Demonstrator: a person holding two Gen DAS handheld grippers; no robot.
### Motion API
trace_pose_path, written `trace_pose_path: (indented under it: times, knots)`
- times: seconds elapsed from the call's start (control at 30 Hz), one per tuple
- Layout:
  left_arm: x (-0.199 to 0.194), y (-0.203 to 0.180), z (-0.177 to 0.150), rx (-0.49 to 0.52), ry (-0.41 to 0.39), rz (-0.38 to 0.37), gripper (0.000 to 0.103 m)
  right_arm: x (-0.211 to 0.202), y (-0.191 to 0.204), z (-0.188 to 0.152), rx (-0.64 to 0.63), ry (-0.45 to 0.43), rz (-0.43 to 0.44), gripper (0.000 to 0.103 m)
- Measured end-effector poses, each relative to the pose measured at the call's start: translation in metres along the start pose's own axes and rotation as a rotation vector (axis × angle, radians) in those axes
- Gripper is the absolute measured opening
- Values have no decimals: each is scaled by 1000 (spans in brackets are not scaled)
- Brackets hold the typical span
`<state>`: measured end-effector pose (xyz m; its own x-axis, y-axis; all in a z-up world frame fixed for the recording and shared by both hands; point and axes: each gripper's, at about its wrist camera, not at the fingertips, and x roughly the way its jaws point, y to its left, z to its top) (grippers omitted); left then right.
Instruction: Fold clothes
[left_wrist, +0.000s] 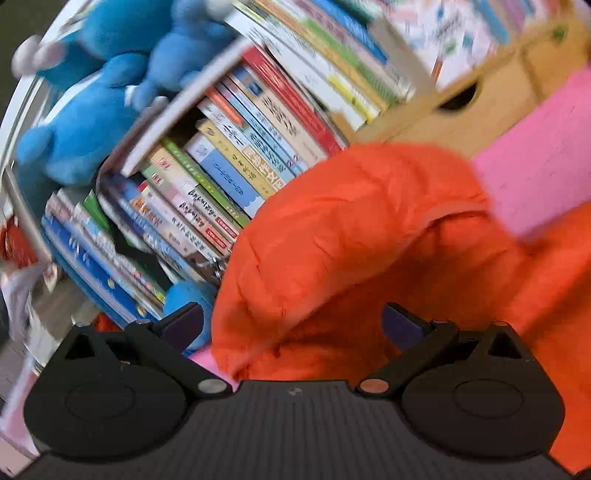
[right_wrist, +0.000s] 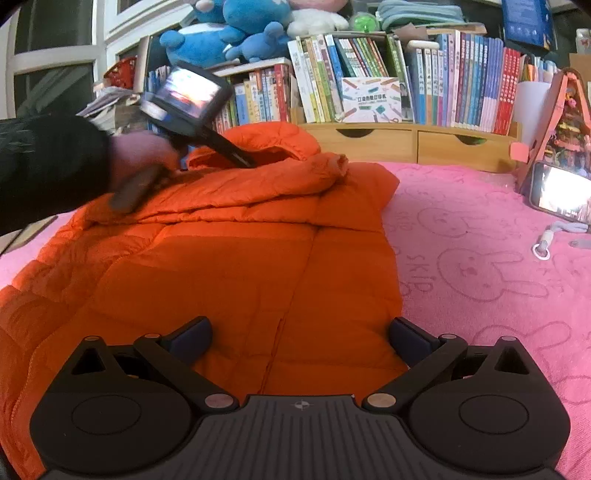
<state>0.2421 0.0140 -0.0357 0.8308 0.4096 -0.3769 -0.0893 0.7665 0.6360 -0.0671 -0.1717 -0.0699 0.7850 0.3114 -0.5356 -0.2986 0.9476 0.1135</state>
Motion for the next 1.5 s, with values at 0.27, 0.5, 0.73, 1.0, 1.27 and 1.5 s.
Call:
trace_pose_path:
  times: [0.27, 0.5, 0.73, 1.0, 1.27, 1.5]
  knots:
    - [6, 39, 36, -252, -69, 160, 30, 0, -5, 3, 31, 5, 18, 103]
    - [-107, 108, 22, -535, -371, 12, 32, -1, -7, 3, 39, 2, 20, 103]
    - [-225, 136, -55, -510, -547, -144, 39, 1, -5, 3, 33, 5, 4, 103]
    - [-252, 116, -146, -484, -390, -276, 41, 5, -3, 5, 14, 19, -29, 103]
    - [-199, 94, -179, -585, -86, -412, 63, 7, 0, 3, -3, 28, -50, 103]
    - [-173, 72, -192, -578, 73, -439, 96, 7, 1, 2, -12, 33, -57, 103]
